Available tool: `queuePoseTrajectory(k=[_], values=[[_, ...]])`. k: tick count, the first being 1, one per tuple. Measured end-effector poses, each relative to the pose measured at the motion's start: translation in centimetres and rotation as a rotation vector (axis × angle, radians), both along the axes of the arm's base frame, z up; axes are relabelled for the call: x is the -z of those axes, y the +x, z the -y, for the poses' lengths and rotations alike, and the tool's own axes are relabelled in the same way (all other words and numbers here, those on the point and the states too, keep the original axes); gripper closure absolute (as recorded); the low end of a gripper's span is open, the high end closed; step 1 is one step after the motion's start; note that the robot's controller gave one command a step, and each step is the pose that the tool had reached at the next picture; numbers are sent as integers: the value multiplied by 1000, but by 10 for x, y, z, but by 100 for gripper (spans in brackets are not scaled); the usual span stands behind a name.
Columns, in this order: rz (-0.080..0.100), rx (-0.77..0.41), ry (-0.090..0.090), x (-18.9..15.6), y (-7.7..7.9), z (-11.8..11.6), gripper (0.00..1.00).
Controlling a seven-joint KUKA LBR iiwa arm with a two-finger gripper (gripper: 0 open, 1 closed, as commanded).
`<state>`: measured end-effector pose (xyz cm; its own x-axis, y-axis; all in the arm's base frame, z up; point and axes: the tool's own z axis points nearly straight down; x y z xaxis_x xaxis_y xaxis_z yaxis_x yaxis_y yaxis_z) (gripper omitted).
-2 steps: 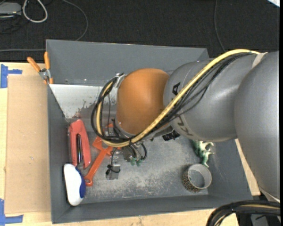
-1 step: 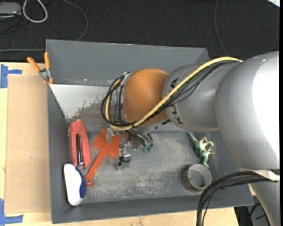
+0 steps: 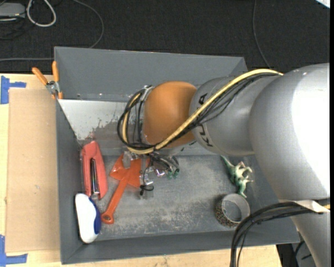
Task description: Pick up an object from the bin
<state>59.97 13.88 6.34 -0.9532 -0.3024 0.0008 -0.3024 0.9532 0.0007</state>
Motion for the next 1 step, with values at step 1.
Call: queuePoseTrajectory(k=[1], values=[[-4,38,1,3,1,6,0]])
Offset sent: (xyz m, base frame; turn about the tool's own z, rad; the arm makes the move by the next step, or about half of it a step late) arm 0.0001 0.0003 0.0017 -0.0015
